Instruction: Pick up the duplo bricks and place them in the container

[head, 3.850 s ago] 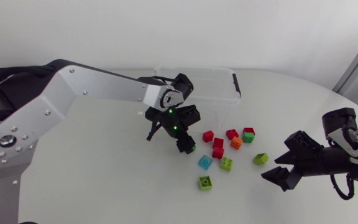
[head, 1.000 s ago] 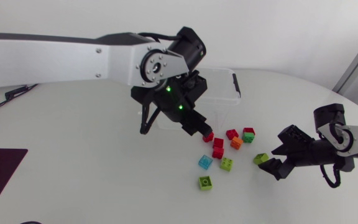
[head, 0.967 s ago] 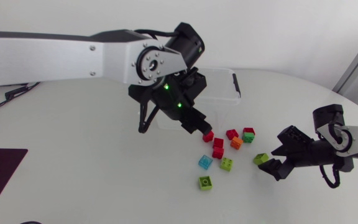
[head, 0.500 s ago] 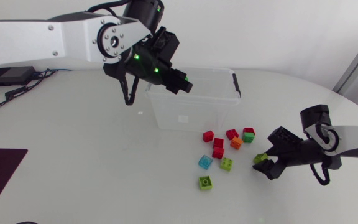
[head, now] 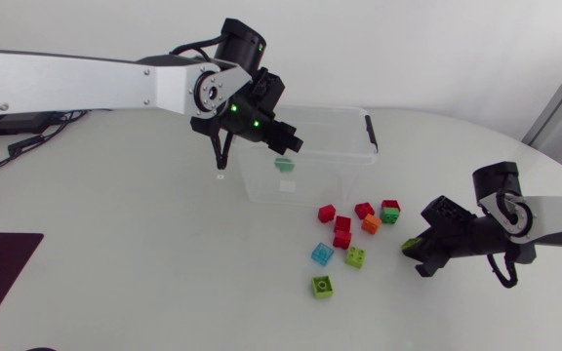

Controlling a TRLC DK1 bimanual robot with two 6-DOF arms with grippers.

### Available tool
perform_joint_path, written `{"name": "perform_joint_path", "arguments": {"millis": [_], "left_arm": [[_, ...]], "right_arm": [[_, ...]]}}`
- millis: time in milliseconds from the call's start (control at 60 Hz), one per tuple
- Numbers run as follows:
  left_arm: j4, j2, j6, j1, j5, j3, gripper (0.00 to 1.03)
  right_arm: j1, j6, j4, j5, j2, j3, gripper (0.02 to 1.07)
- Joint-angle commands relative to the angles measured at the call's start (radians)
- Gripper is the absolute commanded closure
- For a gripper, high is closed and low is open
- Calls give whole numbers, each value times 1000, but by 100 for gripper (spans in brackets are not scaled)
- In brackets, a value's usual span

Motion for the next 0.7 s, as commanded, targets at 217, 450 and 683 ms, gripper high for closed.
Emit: {"name": "perform_joint_path", "arguments": {"millis": [217,450,683], "left_arm": [[38,-86,15,16,39,-33,7],[95,-311,131,-47,71,-239,7],[-25,-394,321,-170,128,-426,7]], "right_arm": [[5,16,-141,-2,-229,3,78],[90,111,-257,-5,-387,82,78],[159,237,-290,-14,-415,231,78]]}}
